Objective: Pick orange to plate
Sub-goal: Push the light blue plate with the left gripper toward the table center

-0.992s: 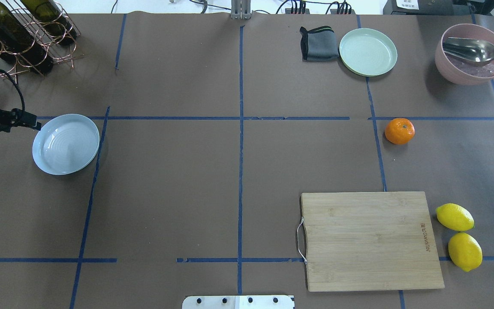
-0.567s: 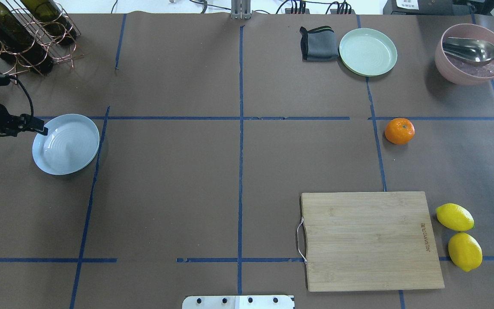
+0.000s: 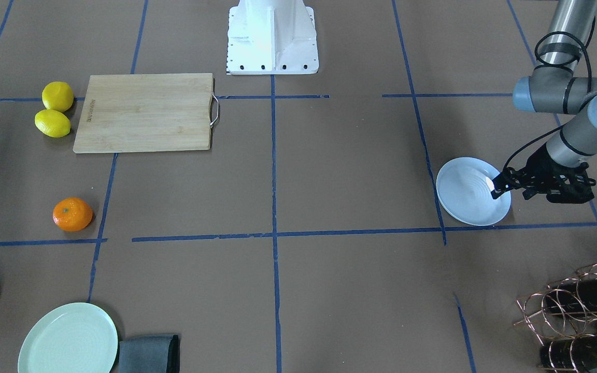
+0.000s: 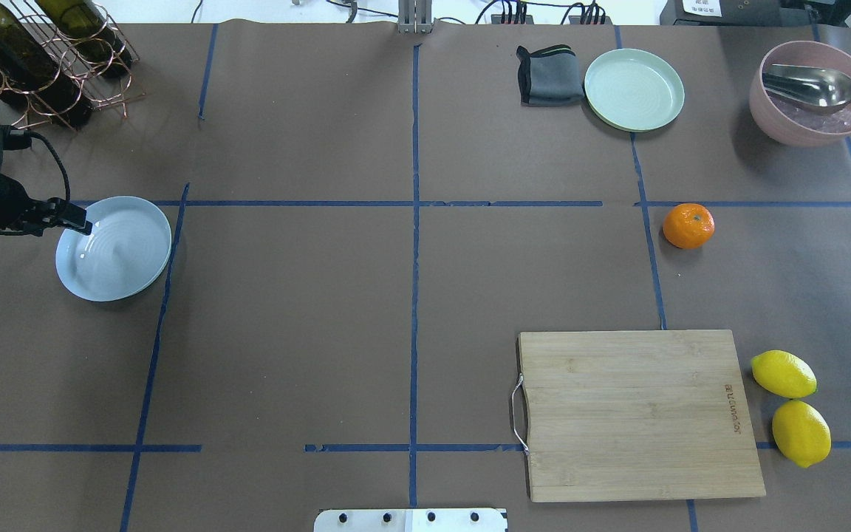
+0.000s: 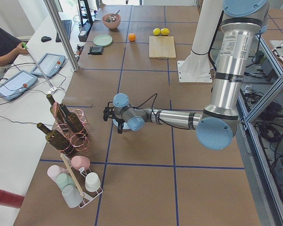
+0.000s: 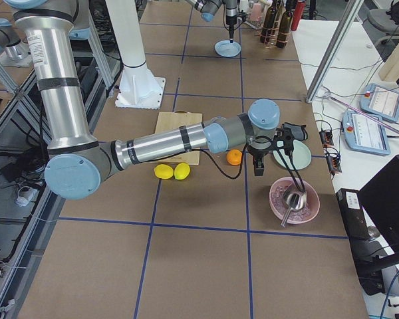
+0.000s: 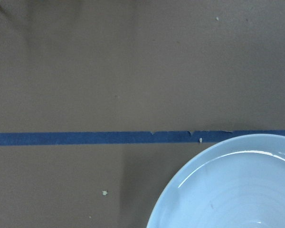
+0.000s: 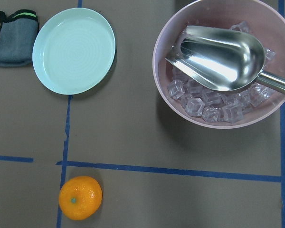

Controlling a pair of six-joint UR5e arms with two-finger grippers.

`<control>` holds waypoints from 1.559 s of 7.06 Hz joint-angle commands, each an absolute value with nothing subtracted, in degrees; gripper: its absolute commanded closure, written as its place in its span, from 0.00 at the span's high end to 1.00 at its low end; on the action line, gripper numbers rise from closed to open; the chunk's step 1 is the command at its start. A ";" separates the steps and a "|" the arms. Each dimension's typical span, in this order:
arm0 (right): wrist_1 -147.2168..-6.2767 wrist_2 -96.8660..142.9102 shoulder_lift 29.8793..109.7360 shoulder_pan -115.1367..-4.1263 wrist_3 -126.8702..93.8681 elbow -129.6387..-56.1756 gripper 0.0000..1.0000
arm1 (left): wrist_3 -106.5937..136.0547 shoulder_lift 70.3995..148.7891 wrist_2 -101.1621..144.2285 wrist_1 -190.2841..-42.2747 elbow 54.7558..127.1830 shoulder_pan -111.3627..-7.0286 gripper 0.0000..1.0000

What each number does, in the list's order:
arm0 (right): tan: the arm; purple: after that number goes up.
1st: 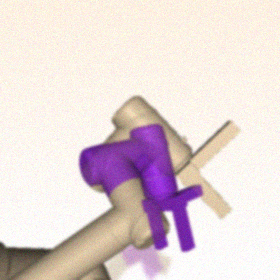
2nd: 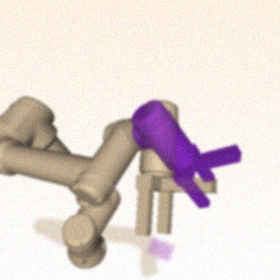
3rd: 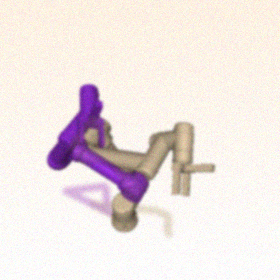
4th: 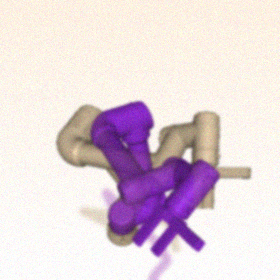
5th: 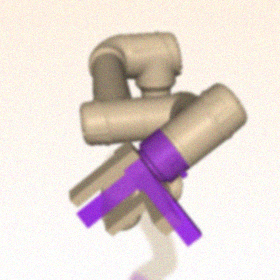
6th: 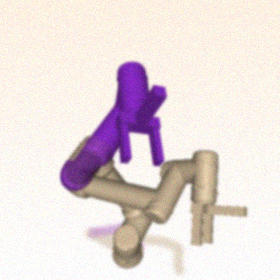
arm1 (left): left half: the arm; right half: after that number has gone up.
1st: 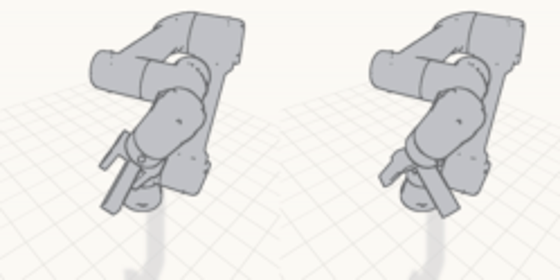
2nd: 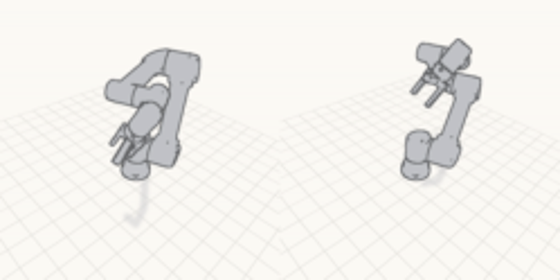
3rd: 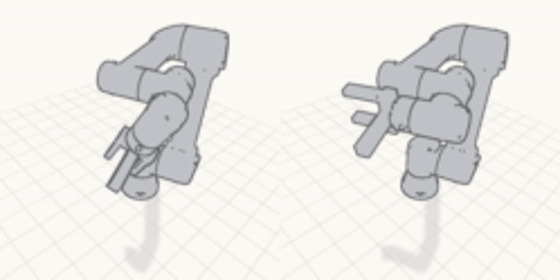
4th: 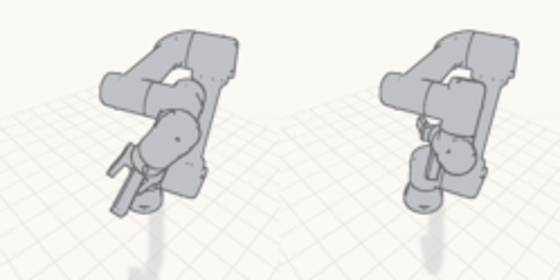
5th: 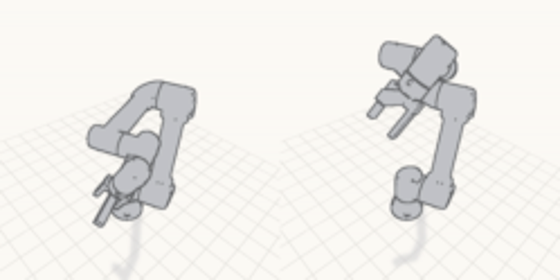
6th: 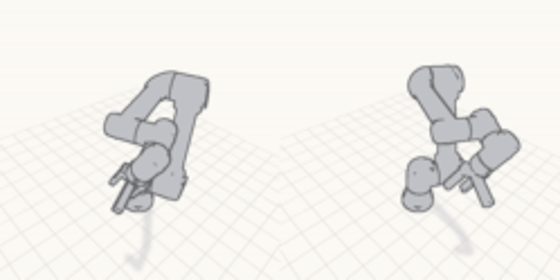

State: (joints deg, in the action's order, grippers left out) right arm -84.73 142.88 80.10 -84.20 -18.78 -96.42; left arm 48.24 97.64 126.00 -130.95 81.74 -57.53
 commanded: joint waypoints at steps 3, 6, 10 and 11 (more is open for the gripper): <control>-84.73 142.91 80.07 -84.20 -18.81 -96.33 1.00 | 50.27 97.91 125.95 -130.96 82.26 -57.04 0.00; -84.99 143.00 79.63 -84.20 -18.81 -96.42 1.00 | 50.36 97.47 126.12 -130.69 84.82 -57.04 0.00; -85.17 143.00 79.54 -84.20 -18.81 -96.33 1.00 | 50.45 97.64 125.51 -130.69 83.85 -56.78 1.00; -85.25 143.00 79.54 -84.20 -18.81 -96.33 1.00 | 50.80 97.73 125.42 -130.78 83.85 -56.17 1.00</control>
